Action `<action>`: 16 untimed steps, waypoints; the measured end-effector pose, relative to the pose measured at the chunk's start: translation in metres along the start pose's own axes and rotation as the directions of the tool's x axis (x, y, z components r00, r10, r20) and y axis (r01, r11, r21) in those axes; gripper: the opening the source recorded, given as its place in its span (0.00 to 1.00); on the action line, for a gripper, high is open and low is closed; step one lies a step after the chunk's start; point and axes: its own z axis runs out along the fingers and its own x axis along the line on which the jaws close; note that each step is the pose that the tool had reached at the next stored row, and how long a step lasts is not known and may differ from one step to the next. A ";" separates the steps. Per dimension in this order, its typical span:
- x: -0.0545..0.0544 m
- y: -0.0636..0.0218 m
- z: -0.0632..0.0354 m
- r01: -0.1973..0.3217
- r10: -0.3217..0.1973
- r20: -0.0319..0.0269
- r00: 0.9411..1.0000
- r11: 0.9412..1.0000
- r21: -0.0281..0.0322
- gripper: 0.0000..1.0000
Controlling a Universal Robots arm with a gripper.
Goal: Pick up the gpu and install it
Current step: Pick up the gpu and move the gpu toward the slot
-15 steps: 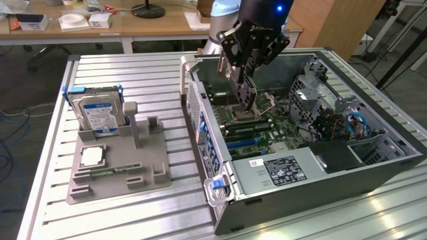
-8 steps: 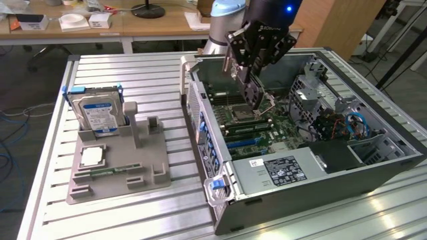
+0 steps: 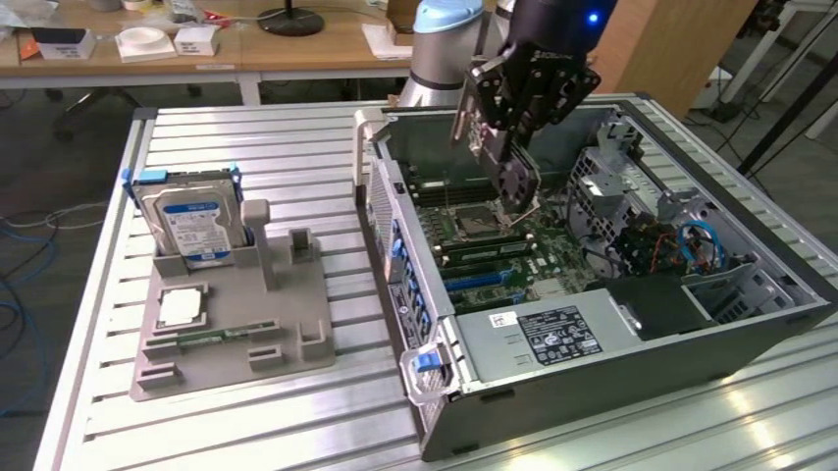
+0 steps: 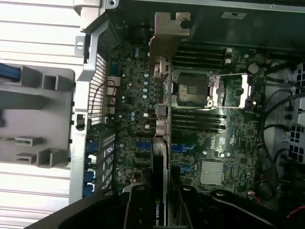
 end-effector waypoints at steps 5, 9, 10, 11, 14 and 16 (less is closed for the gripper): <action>-0.018 -0.0010 -0.0007 0.012 -0.012 -0.001 1.000 1.000 0.000 0.26; -0.032 -0.0018 -0.0012 0.021 -0.021 -0.001 1.000 1.000 0.001 0.26; -0.035 -0.0020 -0.0013 0.024 -0.024 -0.001 1.000 1.000 0.001 0.26; -0.038 -0.0022 -0.0014 0.026 -0.026 -0.001 1.000 1.000 0.001 0.26; -0.048 -0.0027 -0.0018 0.033 -0.033 -0.001 0.999 0.999 0.001 0.26; -0.054 -0.0030 -0.0020 0.038 -0.038 -0.002 0.999 0.999 0.001 0.26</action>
